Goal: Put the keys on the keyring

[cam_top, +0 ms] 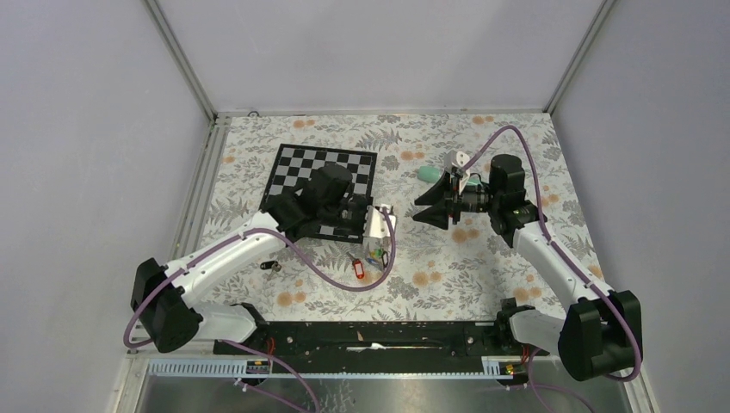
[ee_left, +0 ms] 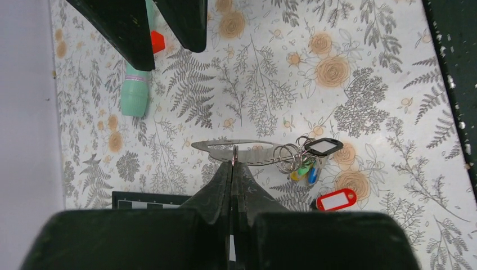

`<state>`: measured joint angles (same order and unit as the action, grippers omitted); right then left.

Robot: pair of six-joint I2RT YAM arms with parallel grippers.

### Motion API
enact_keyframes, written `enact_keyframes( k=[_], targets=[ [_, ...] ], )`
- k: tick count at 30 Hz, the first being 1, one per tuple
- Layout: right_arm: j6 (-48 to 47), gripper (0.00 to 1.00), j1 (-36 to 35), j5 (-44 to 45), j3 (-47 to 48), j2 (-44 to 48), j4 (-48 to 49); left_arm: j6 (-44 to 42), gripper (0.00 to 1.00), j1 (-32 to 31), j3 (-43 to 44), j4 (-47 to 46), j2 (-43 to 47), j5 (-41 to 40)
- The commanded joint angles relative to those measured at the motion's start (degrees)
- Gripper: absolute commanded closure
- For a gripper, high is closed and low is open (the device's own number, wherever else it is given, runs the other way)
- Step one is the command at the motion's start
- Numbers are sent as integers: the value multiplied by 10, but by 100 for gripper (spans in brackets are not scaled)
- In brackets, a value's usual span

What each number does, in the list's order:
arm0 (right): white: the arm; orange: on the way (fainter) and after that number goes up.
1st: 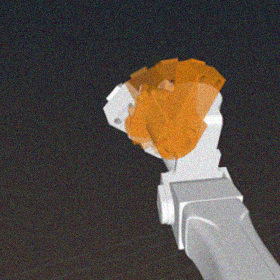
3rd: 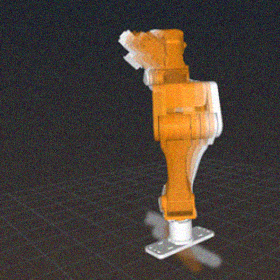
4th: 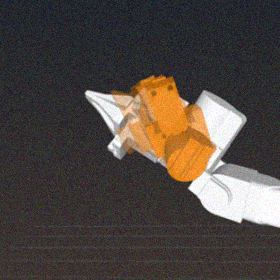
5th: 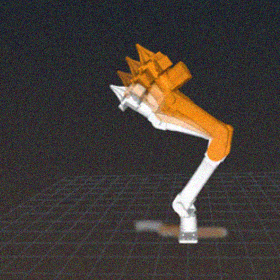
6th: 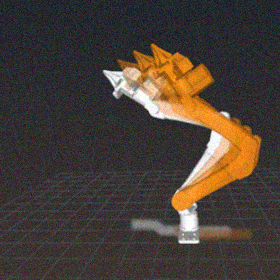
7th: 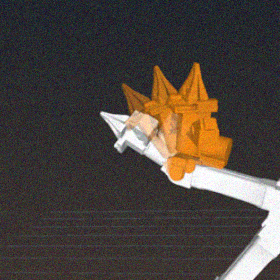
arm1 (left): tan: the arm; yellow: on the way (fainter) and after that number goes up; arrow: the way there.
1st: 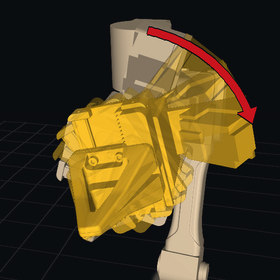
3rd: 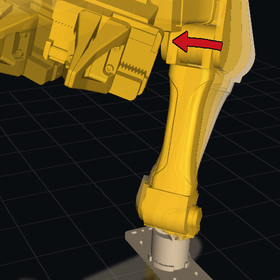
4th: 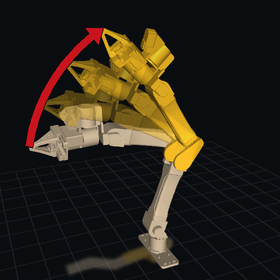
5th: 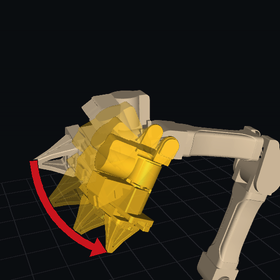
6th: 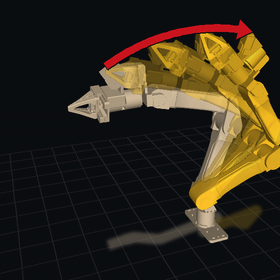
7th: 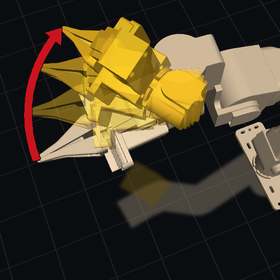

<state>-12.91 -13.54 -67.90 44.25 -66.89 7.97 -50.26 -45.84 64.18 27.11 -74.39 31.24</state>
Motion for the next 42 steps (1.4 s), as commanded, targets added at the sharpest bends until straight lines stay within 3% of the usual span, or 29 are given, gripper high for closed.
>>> enact_keyframes(
  k=[1, 14, 19, 27, 42],
  targets=[
    [-22, 45, 6, 13, 8, 0, -4, -42, 100, -13, -4, -40, 31, -53],
    [-16, 45, 8, 10, -3, -4, 8, -1, 100, -38, -11, -72, 20, -105],
    [26, 46, 4, -9, 4, 1, 40, 97, 100, -37, 25, -72, -6, -58],
    [6, 46, -8, -35, 12, 20, -2, 247, 100, -14, 83, -76, -54, 41],
    [-16, 53, -31, -28, 17, 15, -22, 316, 100, -6, 107, -94, -90, 90]
  ],
)
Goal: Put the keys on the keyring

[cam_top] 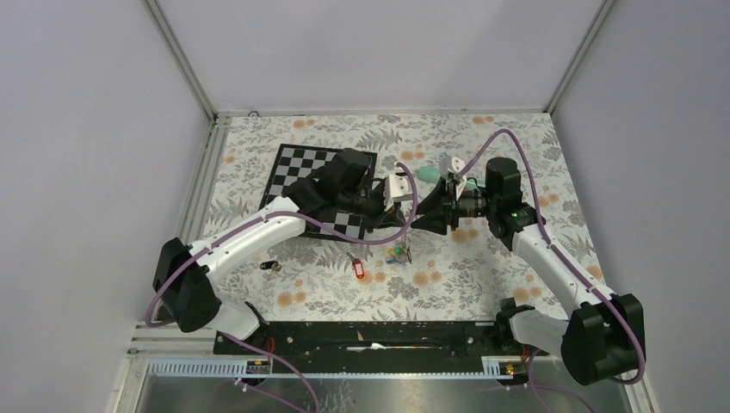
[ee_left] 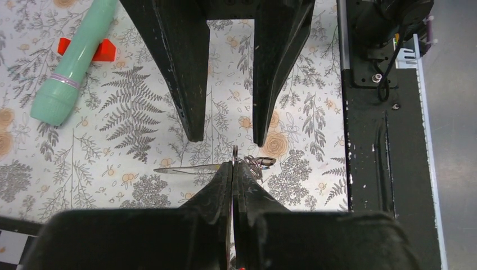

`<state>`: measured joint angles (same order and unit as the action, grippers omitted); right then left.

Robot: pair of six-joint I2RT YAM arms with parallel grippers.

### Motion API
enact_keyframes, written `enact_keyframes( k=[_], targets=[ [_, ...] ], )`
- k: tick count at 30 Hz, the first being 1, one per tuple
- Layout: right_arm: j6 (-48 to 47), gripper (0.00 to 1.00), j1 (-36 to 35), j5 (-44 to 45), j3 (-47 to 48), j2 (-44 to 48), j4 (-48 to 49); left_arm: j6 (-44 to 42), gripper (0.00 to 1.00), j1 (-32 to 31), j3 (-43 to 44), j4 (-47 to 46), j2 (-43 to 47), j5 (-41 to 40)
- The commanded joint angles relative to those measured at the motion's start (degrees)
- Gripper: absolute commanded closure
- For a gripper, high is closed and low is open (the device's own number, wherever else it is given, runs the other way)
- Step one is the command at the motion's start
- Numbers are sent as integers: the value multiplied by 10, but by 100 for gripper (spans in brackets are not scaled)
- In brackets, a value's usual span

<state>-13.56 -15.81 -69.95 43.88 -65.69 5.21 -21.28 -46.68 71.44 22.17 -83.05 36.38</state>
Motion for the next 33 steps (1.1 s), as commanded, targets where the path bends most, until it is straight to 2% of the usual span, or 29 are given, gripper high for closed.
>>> enact_keyframes(
  k=[1, 22, 27, 30, 33],
  targets=[
    [-9, 54, -9, -7, 20, 3, 6, 27, 100, 3, 35, -44, -5, 39],
    [-14, 73, -19, -4, 6, -11, 11, 46, 100, 11, 42, -53, -13, 50],
    [-11, 85, -20, -6, 8, -10, 13, 50, 100, 13, 41, -57, -12, 51],
    [7, 100, -19, -8, 6, -9, 30, 54, 100, 16, 42, -58, -13, 56],
    [41, 100, -20, -5, 10, -10, 60, 59, 100, 26, 40, -64, -13, 74]
  ],
)
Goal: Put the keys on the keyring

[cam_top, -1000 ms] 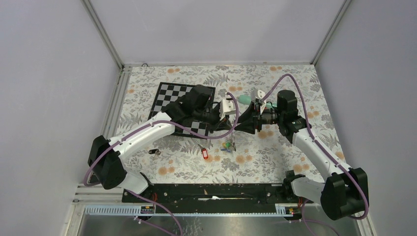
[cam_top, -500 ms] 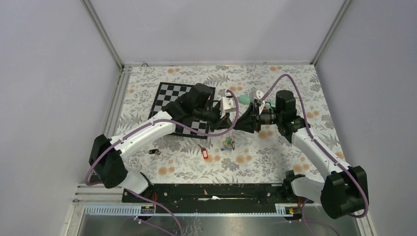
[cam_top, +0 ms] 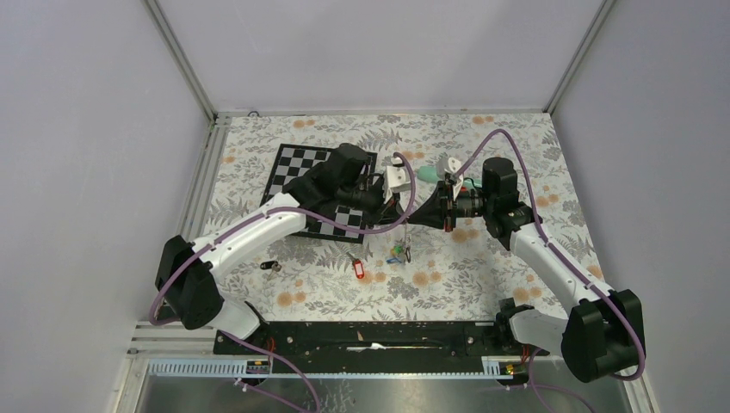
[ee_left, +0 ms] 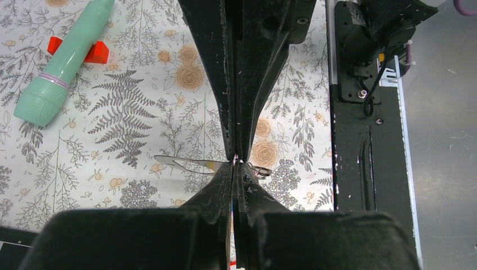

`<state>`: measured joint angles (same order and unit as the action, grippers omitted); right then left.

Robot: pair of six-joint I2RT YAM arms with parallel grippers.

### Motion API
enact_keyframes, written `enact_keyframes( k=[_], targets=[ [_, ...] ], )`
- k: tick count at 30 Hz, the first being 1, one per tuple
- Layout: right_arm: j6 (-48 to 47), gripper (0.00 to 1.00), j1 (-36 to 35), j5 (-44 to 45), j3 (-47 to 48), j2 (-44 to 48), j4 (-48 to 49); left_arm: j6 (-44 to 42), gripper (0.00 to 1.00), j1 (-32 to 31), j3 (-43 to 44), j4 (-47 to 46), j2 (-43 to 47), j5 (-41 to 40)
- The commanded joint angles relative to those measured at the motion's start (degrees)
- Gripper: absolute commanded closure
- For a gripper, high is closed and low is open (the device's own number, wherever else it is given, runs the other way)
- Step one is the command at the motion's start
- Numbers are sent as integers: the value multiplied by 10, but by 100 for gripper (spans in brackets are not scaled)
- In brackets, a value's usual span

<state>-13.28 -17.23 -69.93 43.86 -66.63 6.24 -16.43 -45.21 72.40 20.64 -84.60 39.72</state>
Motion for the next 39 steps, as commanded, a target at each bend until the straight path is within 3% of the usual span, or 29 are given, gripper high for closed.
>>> enact_keyframes(
  k=[1, 8, 12, 21, 39],
  targets=[
    [54, 100, -4, -6, 12, -1, 70, 14, 100, 20, 27, -52, 5, 55],
    [216, 100, 2, -3, 19, -11, 211, 117, 68, 103, -55, -200, 39, 201],
    [275, 100, 2, 3, 8, -20, 276, 128, 60, 108, -61, -221, 41, 209],
    [282, 100, 3, 12, -2, -21, 291, 146, 57, 107, -58, -238, 28, 221],
    [289, 100, 3, 11, -7, -23, 301, 155, 68, 97, -44, -244, 6, 212]
  ],
)
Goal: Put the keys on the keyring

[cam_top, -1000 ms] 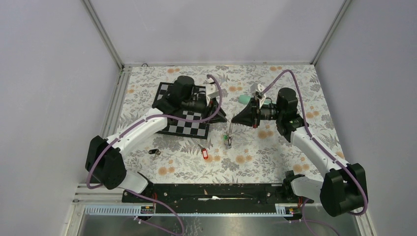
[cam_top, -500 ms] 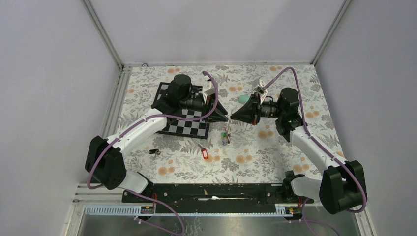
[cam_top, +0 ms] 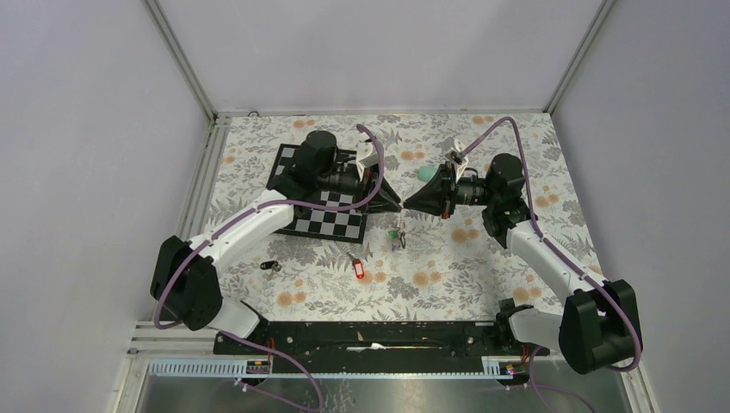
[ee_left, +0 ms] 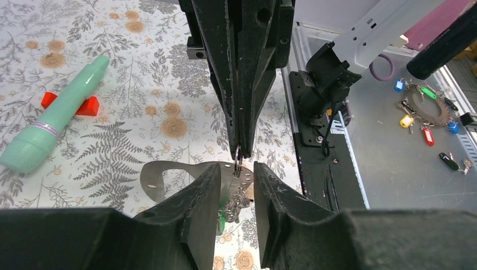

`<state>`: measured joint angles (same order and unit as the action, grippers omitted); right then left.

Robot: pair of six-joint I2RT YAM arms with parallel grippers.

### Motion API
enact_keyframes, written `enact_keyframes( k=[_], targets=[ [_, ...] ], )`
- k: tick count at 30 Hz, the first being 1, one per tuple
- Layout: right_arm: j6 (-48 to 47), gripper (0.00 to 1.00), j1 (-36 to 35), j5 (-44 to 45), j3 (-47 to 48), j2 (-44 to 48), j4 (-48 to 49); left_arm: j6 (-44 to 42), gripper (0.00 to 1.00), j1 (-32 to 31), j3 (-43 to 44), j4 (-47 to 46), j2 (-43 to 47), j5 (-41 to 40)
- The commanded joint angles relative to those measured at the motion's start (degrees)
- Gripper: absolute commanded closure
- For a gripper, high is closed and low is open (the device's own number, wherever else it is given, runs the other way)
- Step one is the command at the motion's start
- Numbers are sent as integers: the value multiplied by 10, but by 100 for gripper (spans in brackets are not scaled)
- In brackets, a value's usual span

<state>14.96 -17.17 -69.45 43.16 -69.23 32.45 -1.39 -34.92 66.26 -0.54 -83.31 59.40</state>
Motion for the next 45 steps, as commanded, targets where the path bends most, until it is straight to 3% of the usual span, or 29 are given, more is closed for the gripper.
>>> enact_keyframes(
  k=[1, 13, 27, 35, 39, 41, 45],
  targets=[
    [6, 100, 2, 7, 0, 3, 40, 5, 68, -6, 19, -32, -8, 15],
    [-5, 100, 2, 6, -2, 4, 29, 7, 86, -8, 20, -37, -7, 13],
    [-20, 100, 5, 2, 0, 5, 10, 4, 81, -3, 23, -33, 3, 16],
    [-22, 100, 6, 4, 0, 5, 9, 9, 100, -3, 19, -39, -6, 17],
    [-27, 100, 6, 6, -2, 6, 6, 12, 100, -3, 20, -41, -7, 15],
    [-33, 96, 6, 8, -3, 6, -2, 12, 100, -3, 20, -39, -5, 8],
    [-62, 66, 11, 18, 2, 12, -39, -20, 100, -3, 26, -6, 3, -19]
  ],
)
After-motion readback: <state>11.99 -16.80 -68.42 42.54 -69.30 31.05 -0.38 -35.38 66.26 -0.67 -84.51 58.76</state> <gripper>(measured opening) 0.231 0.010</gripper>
